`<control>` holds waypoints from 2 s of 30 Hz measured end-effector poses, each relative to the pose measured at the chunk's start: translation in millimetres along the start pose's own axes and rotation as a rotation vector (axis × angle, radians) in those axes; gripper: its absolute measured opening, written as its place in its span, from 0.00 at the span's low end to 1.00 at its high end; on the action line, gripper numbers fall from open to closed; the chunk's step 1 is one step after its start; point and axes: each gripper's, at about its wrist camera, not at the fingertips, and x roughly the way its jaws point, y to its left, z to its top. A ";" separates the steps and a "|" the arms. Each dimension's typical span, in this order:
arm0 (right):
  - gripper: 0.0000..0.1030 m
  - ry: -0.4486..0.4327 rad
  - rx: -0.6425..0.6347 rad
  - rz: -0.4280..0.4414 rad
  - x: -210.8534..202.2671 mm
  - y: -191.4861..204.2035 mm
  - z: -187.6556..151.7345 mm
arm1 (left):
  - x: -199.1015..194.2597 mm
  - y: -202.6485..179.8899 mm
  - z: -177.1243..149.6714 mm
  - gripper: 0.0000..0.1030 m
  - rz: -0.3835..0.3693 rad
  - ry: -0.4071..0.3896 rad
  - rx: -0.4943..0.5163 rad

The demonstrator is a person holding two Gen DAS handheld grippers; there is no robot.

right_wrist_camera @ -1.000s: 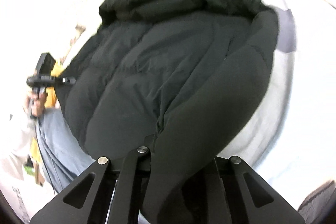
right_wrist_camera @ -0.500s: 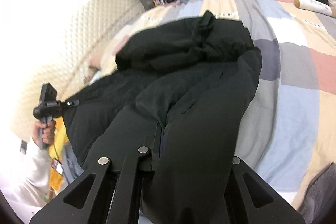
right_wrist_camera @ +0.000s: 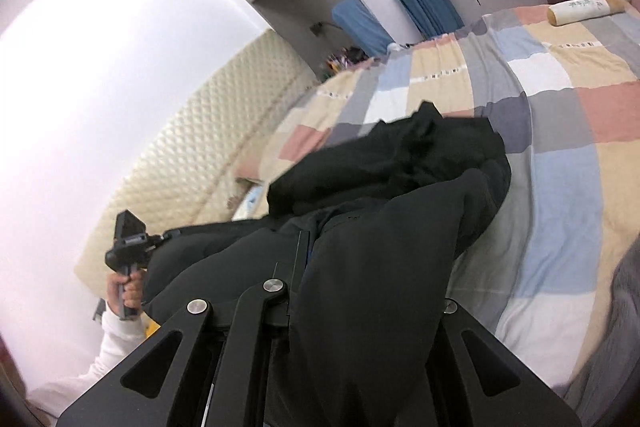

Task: Fold large clothes
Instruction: 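Lower the hem onto the collar end of the jacket with both tools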

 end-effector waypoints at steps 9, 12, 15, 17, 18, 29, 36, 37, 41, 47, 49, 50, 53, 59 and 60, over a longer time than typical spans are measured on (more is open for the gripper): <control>0.07 -0.038 0.079 -0.017 -33.6 24.1 -13.9 | -34.7 -14.9 -20.1 0.06 0.023 0.025 0.029; 0.07 -0.012 0.073 -0.060 -27.9 27.6 -1.2 | -31.8 -24.4 -12.0 0.06 0.076 0.040 0.051; 0.08 -0.013 0.093 -0.082 -22.7 24.7 11.5 | -17.2 -31.5 11.8 0.06 0.118 0.056 0.076; 0.08 -0.020 0.112 -0.103 -14.9 19.7 24.3 | -10.4 -32.7 25.6 0.06 0.138 0.060 0.080; 0.08 -0.021 0.113 -0.118 -10.0 18.4 30.3 | -2.2 -34.3 38.1 0.07 0.160 0.065 0.082; 0.08 -0.015 0.156 -0.249 59.1 -31.1 100.4 | 69.7 -54.4 105.4 0.07 0.369 0.051 0.160; 0.08 0.048 0.188 -0.372 125.8 -79.5 127.6 | 144.2 -50.9 142.2 0.07 0.548 0.024 0.192; 0.08 0.056 0.192 -0.386 133.8 -85.6 129.6 | 151.6 -50.3 146.1 0.07 0.564 0.023 0.195; 0.07 0.108 0.184 -0.434 172.1 -114.5 137.6 | 194.9 -43.6 162.4 0.07 0.657 0.028 0.228; 0.07 0.237 0.174 -0.511 235.3 -155.3 127.4 | 256.1 -15.9 170.1 0.06 0.746 0.082 0.229; 0.07 0.256 0.188 -0.501 247.0 -166.1 123.0 | 273.2 -6.8 169.6 0.06 0.759 0.103 0.218; 0.07 0.258 0.204 -0.488 249.3 -171.6 120.9 | 276.9 -3.0 169.8 0.06 0.753 0.108 0.206; 0.08 0.251 0.266 -0.430 246.0 -182.6 120.7 | 277.0 4.2 171.7 0.06 0.720 0.105 0.164; 0.24 0.250 0.383 -0.247 221.8 -191.6 117.5 | 261.5 5.6 165.5 0.07 0.670 0.106 0.105; 0.30 0.239 0.395 -0.227 211.4 -190.3 115.6 | 256.7 5.4 163.6 0.08 0.646 0.116 0.096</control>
